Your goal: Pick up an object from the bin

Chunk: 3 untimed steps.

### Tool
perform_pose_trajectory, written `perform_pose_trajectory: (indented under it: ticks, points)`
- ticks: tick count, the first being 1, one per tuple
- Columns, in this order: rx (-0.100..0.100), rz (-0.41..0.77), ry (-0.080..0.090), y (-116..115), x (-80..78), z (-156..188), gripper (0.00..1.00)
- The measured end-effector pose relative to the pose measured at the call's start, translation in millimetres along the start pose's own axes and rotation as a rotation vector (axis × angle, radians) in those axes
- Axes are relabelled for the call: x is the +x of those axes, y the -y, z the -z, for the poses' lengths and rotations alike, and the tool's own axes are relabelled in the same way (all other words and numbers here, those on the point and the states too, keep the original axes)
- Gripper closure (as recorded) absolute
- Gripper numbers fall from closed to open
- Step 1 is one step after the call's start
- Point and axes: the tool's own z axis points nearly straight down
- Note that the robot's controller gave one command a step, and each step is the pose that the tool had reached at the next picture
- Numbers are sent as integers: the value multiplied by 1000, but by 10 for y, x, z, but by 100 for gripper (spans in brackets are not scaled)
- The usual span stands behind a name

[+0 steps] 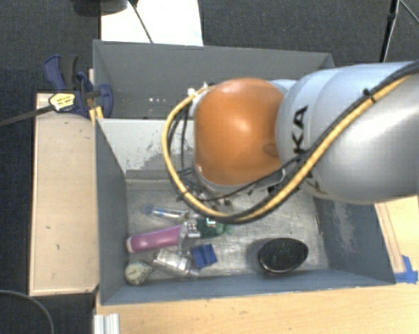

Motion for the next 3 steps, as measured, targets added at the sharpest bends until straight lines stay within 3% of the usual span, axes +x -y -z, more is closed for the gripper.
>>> perform_pose_trajectory:
  ticks: [1,2,3]
  points:
    - [-1,209,6,-73,-68,-1564,0]
    - [-2,61,9,-18,-169,-1237,0]
    - [-3,-271,10,96,-478,-1212,0]
